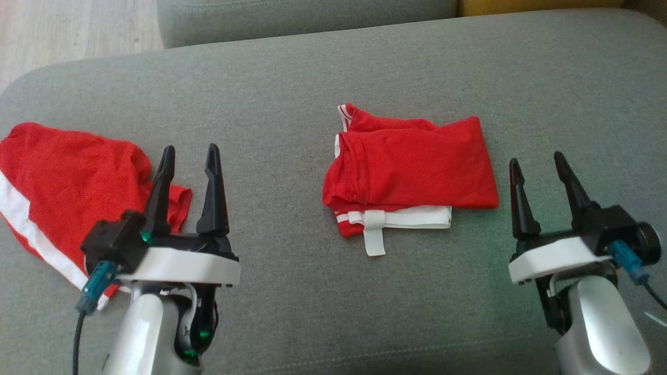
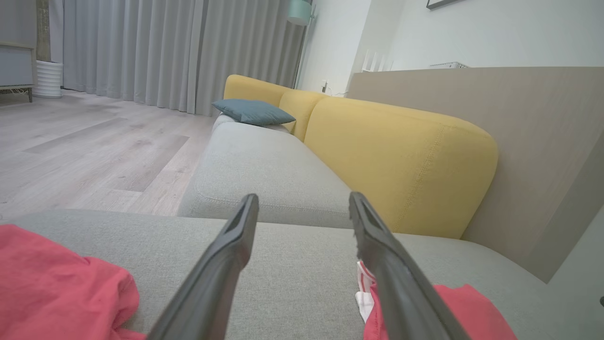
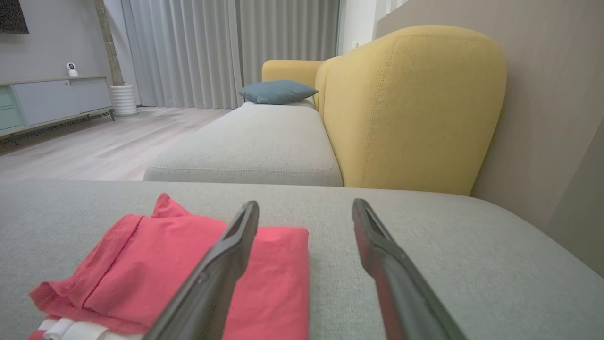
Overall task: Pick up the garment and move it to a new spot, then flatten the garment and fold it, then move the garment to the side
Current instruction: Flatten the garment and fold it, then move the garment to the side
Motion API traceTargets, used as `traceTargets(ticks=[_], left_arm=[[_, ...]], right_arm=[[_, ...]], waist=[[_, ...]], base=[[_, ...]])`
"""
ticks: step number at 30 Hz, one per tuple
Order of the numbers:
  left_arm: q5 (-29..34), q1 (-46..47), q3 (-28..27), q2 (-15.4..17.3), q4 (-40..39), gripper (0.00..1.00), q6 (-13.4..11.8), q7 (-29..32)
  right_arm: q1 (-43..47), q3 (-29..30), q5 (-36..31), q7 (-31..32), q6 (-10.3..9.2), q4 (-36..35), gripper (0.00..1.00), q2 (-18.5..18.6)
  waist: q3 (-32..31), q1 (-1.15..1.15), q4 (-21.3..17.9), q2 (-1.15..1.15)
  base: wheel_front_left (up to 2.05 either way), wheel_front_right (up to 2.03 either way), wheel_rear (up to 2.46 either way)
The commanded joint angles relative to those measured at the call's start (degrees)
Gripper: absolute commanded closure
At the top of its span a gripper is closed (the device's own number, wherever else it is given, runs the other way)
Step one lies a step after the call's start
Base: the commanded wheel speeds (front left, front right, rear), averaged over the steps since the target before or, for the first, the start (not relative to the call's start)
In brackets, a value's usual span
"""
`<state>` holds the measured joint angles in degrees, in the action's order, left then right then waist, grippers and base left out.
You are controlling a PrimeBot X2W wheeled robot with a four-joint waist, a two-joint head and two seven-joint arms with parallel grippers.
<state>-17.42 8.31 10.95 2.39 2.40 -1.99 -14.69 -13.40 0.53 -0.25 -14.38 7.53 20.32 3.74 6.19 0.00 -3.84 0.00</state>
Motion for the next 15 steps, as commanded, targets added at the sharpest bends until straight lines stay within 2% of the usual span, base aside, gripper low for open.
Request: traceTargets(ticks=[1, 11, 15], left_arm=[[0.6, 0.9, -1.3, 0.5, -1.9, 0.0, -0.1, -0.3], [2.1, 0.4, -0.3, 0.5, -1.7, 0.0, -0.2, -0.3], [2.5, 1.0, 0.3, 0.5, -1.4, 0.0, -0.3, -0.3]], right_arm=[[-0.5, -1.1, -0.6, -0.6, -0.04, -2.3, 0.0, -0.7], [-0.2, -0.7, 0.8, -0.6, -0.04, -2.9, 0.0, -0.8], [-1.0, 0.5, 0.6, 0.0, -0.04, -1.0, 0.0, -0.9]], waist=[[0.0, 0.0, -0.2, 0.0], [0.4, 0.0, 0.3, 0.0], [1.6, 0.0, 0.9, 0.0]], base=[[0.0, 0.0, 0.0], [0.0, 0.0, 0.0], [0.0, 0.0, 0.0]])
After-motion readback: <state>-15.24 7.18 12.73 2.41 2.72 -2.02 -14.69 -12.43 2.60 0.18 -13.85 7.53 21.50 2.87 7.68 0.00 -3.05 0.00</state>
